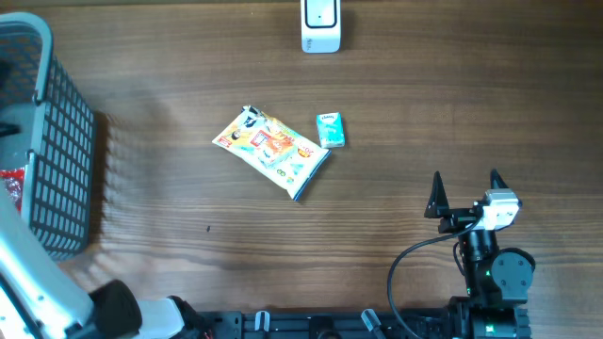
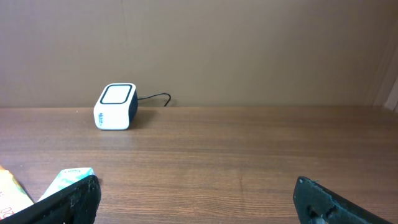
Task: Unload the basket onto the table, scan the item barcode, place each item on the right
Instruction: 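Reach into the basket and grasp the red snack bag with the left gripper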
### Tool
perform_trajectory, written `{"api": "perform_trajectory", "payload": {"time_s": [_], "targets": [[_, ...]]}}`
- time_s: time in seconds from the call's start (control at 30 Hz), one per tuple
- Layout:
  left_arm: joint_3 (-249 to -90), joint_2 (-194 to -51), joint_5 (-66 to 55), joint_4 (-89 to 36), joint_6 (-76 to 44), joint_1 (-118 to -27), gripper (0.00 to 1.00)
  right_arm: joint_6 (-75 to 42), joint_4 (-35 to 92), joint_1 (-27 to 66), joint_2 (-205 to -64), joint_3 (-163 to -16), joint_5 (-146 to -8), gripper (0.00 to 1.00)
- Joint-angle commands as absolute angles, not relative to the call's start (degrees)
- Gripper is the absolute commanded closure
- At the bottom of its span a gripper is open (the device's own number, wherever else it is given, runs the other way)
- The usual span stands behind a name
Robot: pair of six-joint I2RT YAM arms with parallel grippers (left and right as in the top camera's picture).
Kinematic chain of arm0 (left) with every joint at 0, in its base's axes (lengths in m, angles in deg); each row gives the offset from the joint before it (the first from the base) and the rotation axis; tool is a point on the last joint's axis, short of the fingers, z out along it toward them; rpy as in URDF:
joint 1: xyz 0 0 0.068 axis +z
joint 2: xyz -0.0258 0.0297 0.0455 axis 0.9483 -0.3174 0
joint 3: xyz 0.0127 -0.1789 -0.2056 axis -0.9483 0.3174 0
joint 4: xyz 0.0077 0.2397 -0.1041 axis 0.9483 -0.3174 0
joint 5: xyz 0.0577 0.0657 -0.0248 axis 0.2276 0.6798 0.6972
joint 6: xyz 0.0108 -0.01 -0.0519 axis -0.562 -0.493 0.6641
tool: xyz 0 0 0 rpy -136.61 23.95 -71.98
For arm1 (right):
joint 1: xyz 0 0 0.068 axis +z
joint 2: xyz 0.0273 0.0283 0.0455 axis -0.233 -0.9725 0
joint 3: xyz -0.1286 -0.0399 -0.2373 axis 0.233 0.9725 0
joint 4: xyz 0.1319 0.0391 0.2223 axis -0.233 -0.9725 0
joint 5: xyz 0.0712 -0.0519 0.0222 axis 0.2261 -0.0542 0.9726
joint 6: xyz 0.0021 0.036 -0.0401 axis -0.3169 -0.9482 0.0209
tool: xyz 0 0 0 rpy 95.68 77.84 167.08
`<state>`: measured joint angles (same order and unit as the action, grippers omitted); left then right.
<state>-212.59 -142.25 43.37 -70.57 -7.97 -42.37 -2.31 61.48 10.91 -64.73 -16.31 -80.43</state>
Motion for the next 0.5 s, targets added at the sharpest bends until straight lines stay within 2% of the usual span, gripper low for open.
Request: {"api": "perform_trajectory", "payload": {"time_s": [0.0,0.2,0.33,0.47], "targets": [[-211.85,-146.95,45.29,-71.51,-6.51,-34.91,0.0,-2.81,61.57,10.62,-64.27,-16.27,-81.0,0.0],[-211.85,-156.37,36.9,-74.98,-9.19,-31.15,0.0,-2.79,61.57,10.62,-64.27,-16.27,-81.0,0.0],[-210.8,-161.94,37.47,-76.21,-9.19,-31.53,0.0,-2.79,61.57,10.62,-64.27,-16.27,-81.0,0.0],[-208.09,-166.22,44.59,-76.14,-9.0,-31.5,0.0,-2.79,61.57,10.62,-64.27,-16.27,-81.0,0.0]]}}
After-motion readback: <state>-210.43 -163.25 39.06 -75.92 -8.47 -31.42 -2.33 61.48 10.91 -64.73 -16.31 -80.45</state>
